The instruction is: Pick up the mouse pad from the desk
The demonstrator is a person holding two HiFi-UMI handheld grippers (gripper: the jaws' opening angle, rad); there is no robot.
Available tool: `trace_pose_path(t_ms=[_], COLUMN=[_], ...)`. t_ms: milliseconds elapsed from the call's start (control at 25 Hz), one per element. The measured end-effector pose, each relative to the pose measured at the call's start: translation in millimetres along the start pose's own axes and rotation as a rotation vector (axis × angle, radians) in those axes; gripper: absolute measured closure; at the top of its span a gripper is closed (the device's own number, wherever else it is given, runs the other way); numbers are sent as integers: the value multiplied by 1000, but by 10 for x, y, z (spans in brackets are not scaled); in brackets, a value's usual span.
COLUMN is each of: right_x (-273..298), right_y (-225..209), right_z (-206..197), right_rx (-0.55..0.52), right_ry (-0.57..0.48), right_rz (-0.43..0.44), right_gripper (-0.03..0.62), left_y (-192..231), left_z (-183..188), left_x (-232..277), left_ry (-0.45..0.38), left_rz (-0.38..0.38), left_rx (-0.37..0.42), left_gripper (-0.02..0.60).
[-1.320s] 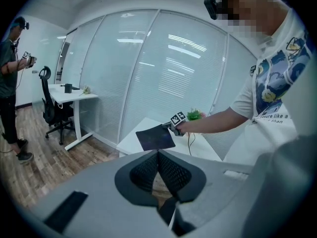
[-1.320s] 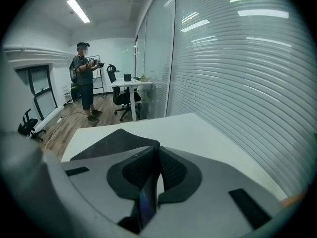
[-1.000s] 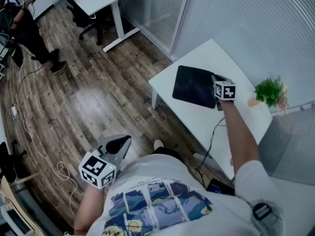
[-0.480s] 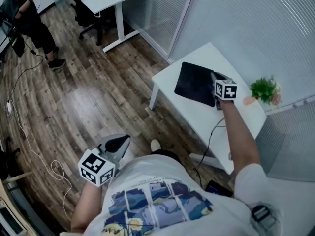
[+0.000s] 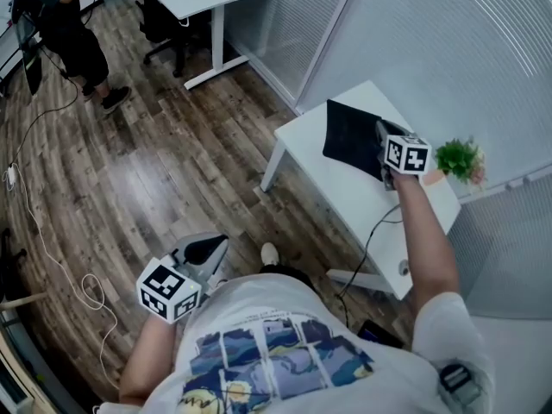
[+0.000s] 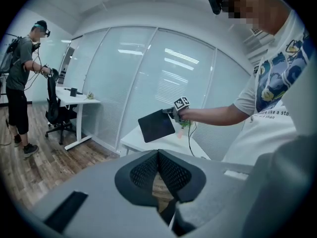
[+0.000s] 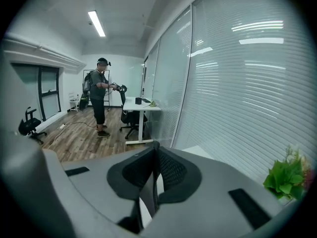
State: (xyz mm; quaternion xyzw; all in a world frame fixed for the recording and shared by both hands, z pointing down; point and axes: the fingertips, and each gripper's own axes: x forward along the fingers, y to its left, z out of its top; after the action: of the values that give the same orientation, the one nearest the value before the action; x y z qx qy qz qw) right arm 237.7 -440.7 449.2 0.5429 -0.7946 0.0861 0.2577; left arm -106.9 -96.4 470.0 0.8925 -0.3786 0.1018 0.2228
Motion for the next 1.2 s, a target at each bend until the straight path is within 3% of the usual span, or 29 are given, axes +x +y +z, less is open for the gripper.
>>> trace_pose_path(t_ms=[480, 1000, 1200], right_x=[-760, -1469, -1916], right_y=[519, 1353, 1801], right_z=[390, 623, 550], right_rx=[-11, -23, -36], right_ry=[-70, -89, -111], right_rz=[10, 115, 172], right_gripper=[568, 568, 569], left_y=[-142, -302, -490], left_z=[-304, -481, -707], left_x=[-595, -947, -1126], left_ry=[-26, -27, -29], left_rz=[-13, -51, -66], left_rx=[2, -4, 4], left_gripper=[578, 578, 578])
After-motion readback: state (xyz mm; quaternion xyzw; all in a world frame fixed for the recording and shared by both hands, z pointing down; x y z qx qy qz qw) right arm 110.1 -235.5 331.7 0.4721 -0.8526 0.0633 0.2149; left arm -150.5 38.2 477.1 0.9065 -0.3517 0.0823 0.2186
